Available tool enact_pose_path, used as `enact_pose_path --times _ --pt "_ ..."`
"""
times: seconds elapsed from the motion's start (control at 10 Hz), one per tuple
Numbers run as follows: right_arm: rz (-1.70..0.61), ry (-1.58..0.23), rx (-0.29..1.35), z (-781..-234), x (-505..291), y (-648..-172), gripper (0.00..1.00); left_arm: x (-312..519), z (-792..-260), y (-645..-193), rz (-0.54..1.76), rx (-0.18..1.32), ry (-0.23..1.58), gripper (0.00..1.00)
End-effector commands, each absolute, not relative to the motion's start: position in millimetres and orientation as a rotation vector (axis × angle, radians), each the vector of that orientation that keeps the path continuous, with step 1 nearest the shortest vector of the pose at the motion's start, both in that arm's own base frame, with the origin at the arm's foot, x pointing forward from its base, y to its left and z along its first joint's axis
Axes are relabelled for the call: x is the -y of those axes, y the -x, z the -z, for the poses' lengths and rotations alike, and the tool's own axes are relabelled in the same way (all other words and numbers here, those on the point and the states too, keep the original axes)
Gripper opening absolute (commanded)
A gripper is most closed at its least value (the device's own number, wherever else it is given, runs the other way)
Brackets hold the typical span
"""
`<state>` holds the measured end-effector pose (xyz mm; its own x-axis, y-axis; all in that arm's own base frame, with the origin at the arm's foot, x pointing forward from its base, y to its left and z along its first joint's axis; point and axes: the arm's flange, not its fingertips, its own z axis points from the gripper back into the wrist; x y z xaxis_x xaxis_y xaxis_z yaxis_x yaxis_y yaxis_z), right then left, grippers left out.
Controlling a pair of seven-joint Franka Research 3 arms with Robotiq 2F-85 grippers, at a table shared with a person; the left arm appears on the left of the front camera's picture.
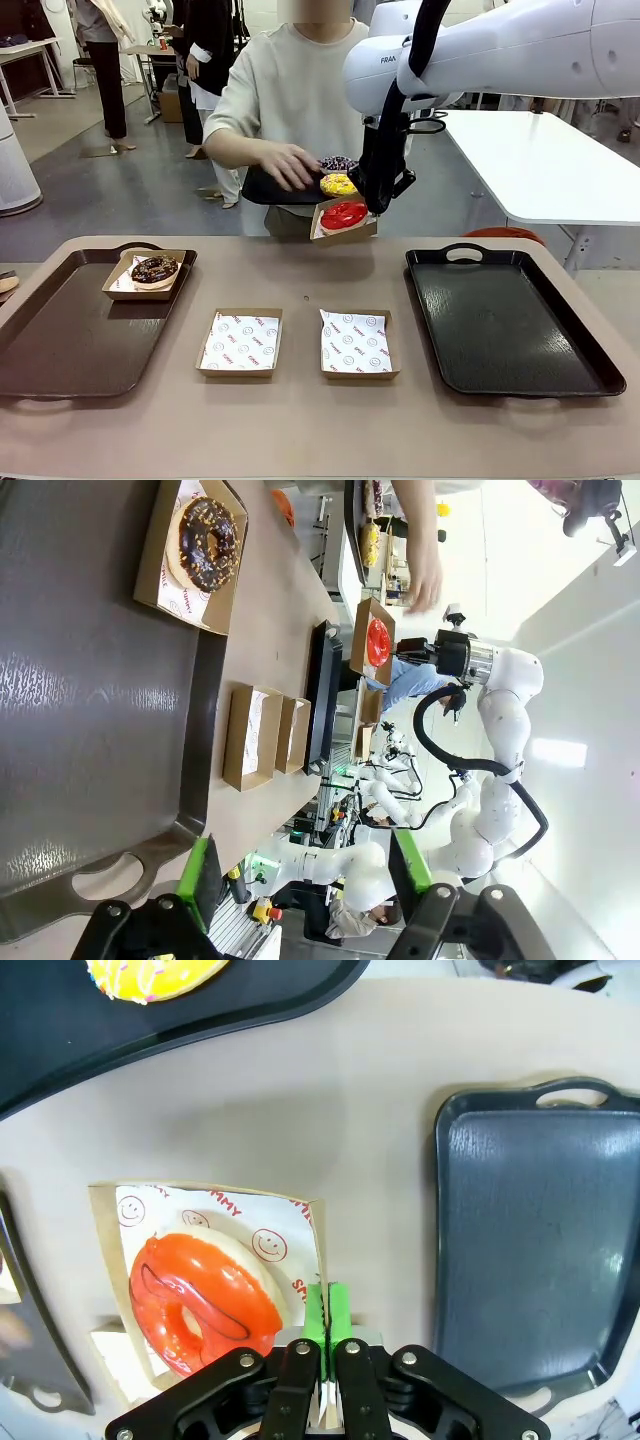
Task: Individually package the donuts and arrange them on the tray.
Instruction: Place the picked Paper togo box on the Handle tray while simultaneously picking up another Paper togo box from the table with the other hand.
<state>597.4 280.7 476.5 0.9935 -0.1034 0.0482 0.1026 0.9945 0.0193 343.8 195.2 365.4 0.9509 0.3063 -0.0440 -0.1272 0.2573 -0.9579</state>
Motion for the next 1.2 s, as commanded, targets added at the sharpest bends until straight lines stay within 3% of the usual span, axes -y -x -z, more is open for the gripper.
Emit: enact_pose_path --times 0.0,1.1 --pt "0.106 -0.019 0.049 -476.8 -279.0 -593.1 0.00 -196.3 -365.8 -341.4 -0.295 0.165 1.281 0.88" --pt "0.103 -0.017 0.049 -476.5 -280.7 -597.4 0.02 -196.3 -365.8 -341.4 -0.295 0.165 1.281 0.88"
